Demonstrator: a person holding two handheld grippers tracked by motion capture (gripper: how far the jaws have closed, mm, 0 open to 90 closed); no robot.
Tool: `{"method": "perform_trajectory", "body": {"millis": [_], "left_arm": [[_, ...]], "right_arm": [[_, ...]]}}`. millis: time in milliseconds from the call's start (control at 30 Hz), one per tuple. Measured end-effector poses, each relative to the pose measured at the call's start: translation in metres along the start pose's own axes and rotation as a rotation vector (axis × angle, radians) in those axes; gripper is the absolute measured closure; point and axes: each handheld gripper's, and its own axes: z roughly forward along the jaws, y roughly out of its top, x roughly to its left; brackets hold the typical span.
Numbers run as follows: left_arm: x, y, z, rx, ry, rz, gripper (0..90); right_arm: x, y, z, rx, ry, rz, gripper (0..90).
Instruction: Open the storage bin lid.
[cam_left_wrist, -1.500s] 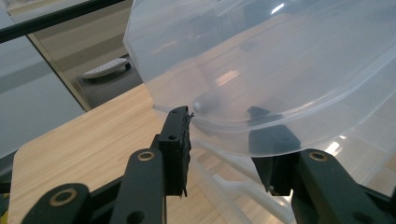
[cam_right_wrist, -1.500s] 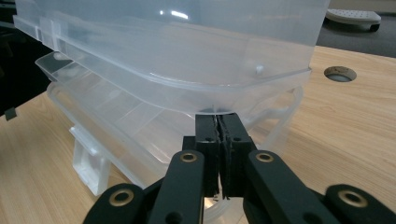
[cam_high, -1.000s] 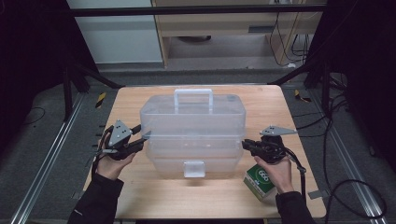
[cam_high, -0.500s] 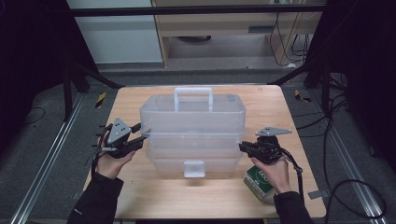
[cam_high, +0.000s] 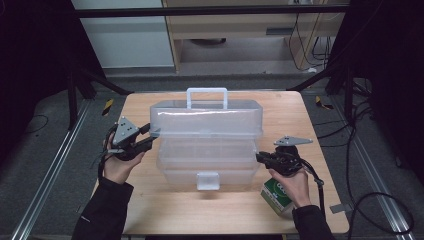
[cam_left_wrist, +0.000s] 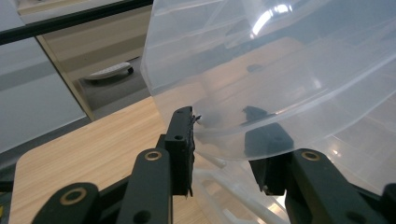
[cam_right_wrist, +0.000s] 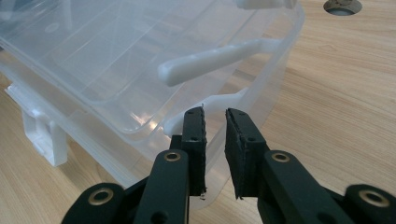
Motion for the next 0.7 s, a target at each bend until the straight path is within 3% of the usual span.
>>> {"method": "perform_trajectory", "body": {"millis": [233, 600, 667, 700], "left_arm": [[0.005, 0.009, 0.004, -0.024, 0.021, -0.011, 64.3], [0.012, 0.019, 0.014, -0.042, 0.052, -0.061, 68.6], [0.011, 0.022, 0.015, -0.025, 0.058, -0.086, 69.7], [0.014, 0.024, 0.017, -0.038, 0.064, -0.057, 69.9]], "right_arm": [[0.0, 0.0, 0.0, 0.0, -0.001, -0.002, 78.0], [0.001, 0.0, 0.001, 0.001, -0.003, -0.004, 77.7], [0.001, 0.0, 0.001, 0.001, -0.004, -0.007, 77.6], [0.001, 0.0, 0.001, 0.002, -0.003, -0.003, 77.6]]}}
